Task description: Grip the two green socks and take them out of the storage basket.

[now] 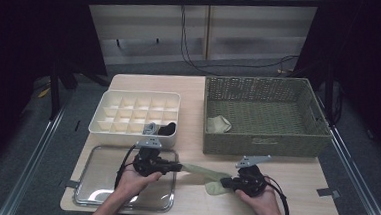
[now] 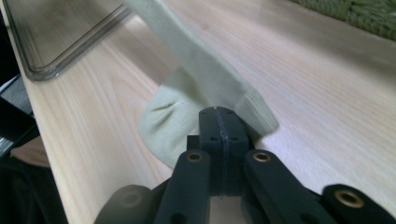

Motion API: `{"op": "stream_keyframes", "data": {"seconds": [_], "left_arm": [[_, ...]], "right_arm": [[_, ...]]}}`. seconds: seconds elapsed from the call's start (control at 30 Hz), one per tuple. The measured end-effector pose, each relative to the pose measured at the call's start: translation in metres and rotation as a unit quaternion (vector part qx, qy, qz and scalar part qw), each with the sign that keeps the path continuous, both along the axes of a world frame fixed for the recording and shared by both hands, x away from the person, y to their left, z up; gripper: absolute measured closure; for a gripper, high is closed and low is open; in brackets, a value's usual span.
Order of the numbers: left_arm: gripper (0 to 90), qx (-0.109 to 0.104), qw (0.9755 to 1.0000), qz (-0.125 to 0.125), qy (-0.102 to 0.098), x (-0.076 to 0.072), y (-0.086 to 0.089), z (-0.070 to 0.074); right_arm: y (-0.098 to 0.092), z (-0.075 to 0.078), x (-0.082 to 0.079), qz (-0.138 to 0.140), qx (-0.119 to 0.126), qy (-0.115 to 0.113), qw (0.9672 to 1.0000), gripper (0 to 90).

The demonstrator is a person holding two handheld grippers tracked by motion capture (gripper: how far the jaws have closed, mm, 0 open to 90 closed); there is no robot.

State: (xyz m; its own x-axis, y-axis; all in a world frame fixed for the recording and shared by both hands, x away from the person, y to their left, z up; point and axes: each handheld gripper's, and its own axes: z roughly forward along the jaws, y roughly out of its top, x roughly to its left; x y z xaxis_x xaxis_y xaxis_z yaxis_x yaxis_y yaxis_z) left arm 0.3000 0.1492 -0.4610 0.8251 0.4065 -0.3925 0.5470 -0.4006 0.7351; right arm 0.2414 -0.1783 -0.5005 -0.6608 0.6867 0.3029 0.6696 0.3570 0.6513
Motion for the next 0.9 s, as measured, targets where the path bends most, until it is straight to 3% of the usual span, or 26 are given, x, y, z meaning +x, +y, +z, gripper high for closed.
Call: {"op": "stream_keyframes", "data": {"seconds": [0.2, 0.23, 0.4, 0.5, 0.6, 0.77, 0.9], "left_arm": [[88.1, 0.005, 1.0000, -0.004, 0.002, -0.002, -0.001, 0.001], [88.2, 0.011, 0.9999, -0.006, 0.002, -0.002, -0.003, 0.001], [80.2, 0.018, 0.9998, 0.010, 0.004, 0.009, -0.009, -0.006], [67.3, 0.031, 0.9989, 0.033, -0.014, 0.009, -0.010, -0.006], [66.0, 0.025, 0.9987, 0.035, -0.029, 0.008, -0.005, -0.001], [68.0, 0.025, 0.9993, 0.009, -0.028, 0.005, -0.006, -0.001], [72.6, 0.053, 0.9982, -0.018, -0.021, 0.005, -0.023, -0.017]], "right_arm": [[-0.009, 0.003, -0.004, 0.022, -0.010, 0.013, 0.9996, 90.0], [-0.018, 0.004, -0.006, 0.027, -0.007, 0.015, 0.9995, 90.0], [-0.037, 0.004, -0.008, -0.008, 0.009, 0.013, 0.9999, 89.7], [-0.038, 0.008, -0.008, -0.017, 0.027, 0.005, 0.9995, 87.9], [-0.036, 0.010, -0.009, -0.017, 0.037, 0.004, 0.9992, 86.3], [-0.029, 0.011, -0.012, -0.014, 0.040, 0.005, 0.9991, 84.0], [-0.018, 0.010, -0.017, -0.007, 0.040, 0.012, 0.9991, 82.8]]}}
